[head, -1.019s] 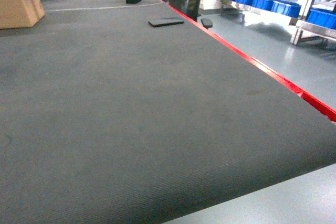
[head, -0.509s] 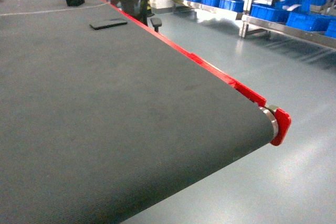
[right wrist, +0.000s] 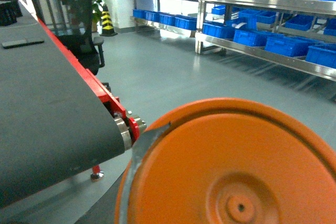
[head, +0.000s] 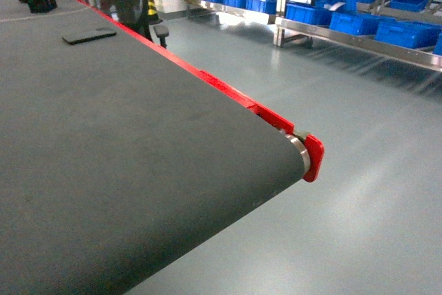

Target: Sort blue parts and orange caps into right shelf containers

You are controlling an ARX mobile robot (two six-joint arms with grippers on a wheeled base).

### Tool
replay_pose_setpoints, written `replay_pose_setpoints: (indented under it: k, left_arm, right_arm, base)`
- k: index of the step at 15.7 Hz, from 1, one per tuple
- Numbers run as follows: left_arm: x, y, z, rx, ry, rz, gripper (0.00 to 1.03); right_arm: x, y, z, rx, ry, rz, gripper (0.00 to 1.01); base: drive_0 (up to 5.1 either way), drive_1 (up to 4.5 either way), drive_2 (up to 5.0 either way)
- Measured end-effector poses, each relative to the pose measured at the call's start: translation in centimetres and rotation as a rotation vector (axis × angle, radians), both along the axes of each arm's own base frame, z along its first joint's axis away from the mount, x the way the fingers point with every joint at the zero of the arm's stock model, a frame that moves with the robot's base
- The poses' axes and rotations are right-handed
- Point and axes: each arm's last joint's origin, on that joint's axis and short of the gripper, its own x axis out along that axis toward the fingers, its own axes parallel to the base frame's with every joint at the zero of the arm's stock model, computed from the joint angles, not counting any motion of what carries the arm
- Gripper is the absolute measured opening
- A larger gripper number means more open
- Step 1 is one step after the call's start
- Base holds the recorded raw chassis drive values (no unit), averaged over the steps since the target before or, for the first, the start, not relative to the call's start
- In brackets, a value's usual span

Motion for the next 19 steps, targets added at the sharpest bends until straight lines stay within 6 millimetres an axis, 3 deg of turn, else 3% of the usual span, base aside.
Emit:
replay_pose_setpoints:
  k: [19]
  left_arm:
    - [0.0, 0.0, 0.0, 0.0, 0.0, 0.0, 0.42]
  right_arm:
    - [0.0, 0.0, 0.0, 0.0, 0.0, 0.0, 0.43]
  base:
    - [-1.7, -1.7, -1.7]
